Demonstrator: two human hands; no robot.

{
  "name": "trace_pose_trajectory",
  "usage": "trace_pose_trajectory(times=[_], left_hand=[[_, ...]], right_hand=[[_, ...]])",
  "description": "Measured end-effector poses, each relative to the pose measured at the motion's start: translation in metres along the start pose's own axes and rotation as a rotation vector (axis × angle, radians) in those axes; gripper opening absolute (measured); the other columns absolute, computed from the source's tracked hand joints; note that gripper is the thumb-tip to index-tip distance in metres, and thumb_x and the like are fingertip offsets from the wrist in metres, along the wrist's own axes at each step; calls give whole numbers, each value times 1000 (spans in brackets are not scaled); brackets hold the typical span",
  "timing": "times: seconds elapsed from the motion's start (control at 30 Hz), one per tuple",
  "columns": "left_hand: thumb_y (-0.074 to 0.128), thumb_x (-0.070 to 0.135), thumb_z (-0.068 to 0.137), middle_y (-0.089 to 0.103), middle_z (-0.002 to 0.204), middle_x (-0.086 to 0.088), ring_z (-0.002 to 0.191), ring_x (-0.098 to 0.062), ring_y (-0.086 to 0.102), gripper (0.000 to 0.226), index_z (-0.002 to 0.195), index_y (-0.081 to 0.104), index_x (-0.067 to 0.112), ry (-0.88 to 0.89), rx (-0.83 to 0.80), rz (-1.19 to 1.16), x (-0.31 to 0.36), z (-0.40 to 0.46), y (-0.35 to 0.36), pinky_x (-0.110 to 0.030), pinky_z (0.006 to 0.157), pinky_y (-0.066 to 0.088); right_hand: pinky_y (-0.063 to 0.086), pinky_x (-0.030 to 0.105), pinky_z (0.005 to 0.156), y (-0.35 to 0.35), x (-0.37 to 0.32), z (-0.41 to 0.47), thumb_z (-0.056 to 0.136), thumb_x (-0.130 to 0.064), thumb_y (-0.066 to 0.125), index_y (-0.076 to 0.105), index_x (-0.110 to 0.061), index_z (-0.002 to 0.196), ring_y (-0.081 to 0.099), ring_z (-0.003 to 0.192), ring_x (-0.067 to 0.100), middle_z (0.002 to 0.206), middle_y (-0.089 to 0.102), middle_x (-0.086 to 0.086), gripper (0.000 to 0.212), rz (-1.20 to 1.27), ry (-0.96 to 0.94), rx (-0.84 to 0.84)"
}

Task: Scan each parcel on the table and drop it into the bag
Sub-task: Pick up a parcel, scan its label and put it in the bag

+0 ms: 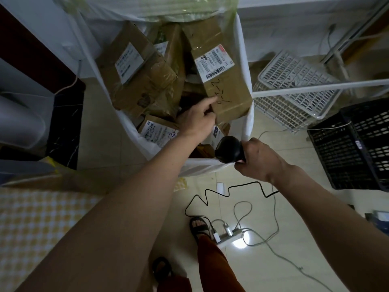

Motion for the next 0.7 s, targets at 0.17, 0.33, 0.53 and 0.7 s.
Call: trace_pose_trajectory(times=[0.17, 0.33, 0.53, 0.7], left_hand=[[48, -1, 92, 29, 155, 4, 143, -19, 26, 59, 143, 45, 27, 23, 173, 174, 3, 4, -8, -30, 113, 25], [40, -4, 90, 19, 160, 15, 146, -16, 21, 61, 142, 48, 26, 73, -123, 265, 21, 0, 8, -25, 112, 21], [41, -3, 91, 25, 159, 9, 145, -19, 23, 65, 147, 39, 29, 22, -144, 232, 13, 0, -5, -38, 118, 25], [46, 5, 97, 39, 152, -4, 139, -24, 35, 52, 146, 41, 23, -43, -137, 224, -5, -9, -9, -39, 114, 33]], right_hand=[[49, 33, 68, 3, 0, 1, 77, -24, 63, 58, -9, 98, 56, 75, 30, 85, 49, 10, 26, 9, 17, -21], [39, 28, 60, 1, 3, 5, 74, -20, 63, 51, -14, 82, 48, 68, 25, 79, 49, 10, 16, 41, 25, 12], [36, 27, 59, 0, 0, 10, 74, -19, 62, 51, -12, 76, 53, 74, 29, 76, 50, 8, 14, 30, 5, -10], [43, 31, 69, -1, -2, 10, 74, -20, 64, 61, -7, 97, 54, 95, 30, 100, 59, 8, 26, 12, -40, -1]])
Point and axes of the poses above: each hand's wrist, its own z-axis towards the middle knuckle, its own y-axis out of the palm, x = y × z, the point moved 1 cm from there along z, towards the middle knuckle
